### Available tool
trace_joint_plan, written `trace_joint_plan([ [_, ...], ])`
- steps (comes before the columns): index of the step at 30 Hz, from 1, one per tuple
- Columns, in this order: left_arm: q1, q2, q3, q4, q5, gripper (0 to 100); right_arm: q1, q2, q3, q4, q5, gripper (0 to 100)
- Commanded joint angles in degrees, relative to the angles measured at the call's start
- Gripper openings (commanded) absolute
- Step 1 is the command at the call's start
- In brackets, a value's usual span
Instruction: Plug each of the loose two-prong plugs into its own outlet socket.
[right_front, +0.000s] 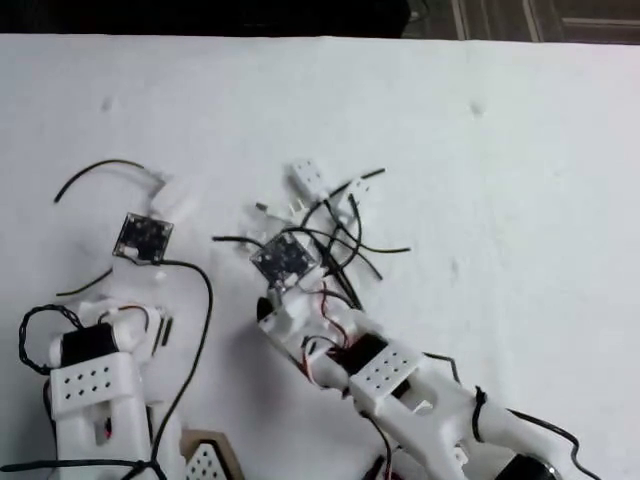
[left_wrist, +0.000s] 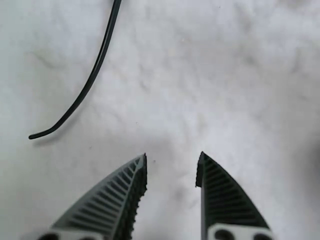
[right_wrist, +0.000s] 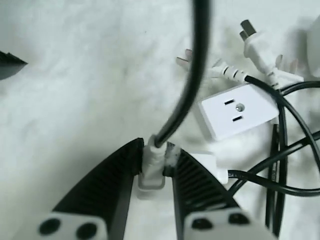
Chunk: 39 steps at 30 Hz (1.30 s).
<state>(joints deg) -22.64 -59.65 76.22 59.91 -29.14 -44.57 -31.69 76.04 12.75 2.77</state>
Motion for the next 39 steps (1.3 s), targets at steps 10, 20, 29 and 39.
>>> trace_joint_plan([
  [10, -0.4, -1.1, 0.1, -0.4, 0.4, 17, 1.0, -1.5, 0.8, 8.3, 8.7, 1.6],
  [20, -0.4, -1.1, 0.1, -0.4, 0.4, 17, 1.2, -4.6, 0.7, 19.2, 12.8, 1.6],
  [29, -0.4, -1.1, 0.1, -0.5, 0.3, 17, 1.1, -5.0, -1.1, 20.3, 12.9, 3.5],
  [39, -0.4, -1.1, 0.1, -0.6, 0.3, 18, 1.5, -5.1, -12.0, 32.0, 12.4, 24.3],
])
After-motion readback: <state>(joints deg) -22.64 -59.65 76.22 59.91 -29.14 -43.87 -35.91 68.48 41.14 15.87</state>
